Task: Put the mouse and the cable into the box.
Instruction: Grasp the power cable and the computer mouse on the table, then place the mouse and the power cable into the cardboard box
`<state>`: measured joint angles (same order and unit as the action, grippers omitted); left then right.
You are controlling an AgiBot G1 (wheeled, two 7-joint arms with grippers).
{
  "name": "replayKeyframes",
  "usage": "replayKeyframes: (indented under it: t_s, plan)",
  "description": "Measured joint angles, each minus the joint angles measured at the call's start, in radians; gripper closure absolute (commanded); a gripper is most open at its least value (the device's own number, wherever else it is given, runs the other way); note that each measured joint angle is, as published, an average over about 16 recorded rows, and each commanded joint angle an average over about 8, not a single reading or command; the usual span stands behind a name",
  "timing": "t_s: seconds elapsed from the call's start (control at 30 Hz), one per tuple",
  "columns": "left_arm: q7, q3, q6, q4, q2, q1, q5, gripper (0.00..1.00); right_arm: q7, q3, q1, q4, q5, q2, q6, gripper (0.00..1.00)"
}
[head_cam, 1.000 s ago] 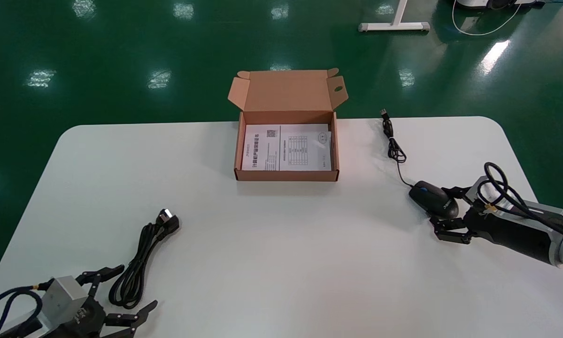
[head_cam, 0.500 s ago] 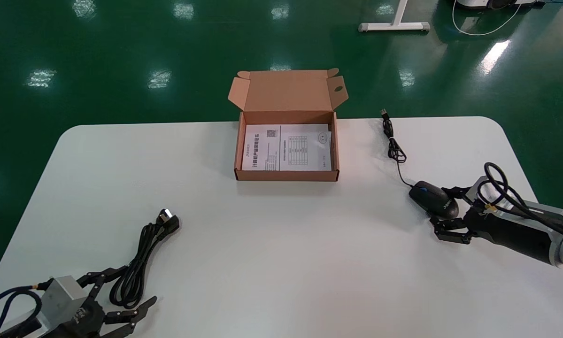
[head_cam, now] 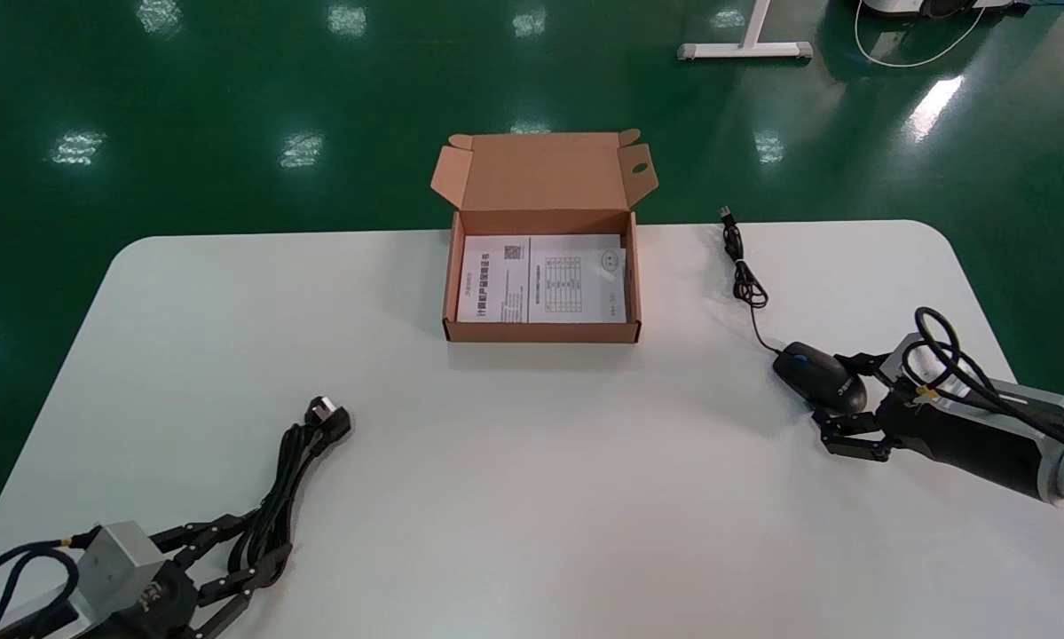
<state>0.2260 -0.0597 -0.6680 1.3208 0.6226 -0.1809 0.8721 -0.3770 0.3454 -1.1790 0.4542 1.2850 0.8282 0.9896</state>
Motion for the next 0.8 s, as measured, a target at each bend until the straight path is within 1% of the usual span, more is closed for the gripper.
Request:
replayKeyframes:
  t_s: [0.17,0.33,0.57,0.8]
  plan:
    - [0.002,0.002,-0.002,0.005,0.009,-0.016,-0.006,1.00,-0.001,-0.003,-0.002,0.002,-0.002,0.000,-0.004,1.00]
    - [0.017,0.004,0.000,0.011,0.033,-0.067,-0.008,1.00,-0.003,-0.013,-0.012,0.011,-0.013,0.000,-0.022,1.00]
    - [0.064,0.004,0.022,0.018,0.088,-0.196,0.006,1.00,-0.008,-0.042,-0.045,0.038,-0.037,0.001,-0.071,1.00]
    - [0.138,-0.005,0.050,0.013,0.150,-0.343,0.046,1.00,-0.024,-0.078,-0.109,0.072,-0.065,0.005,-0.128,1.00]
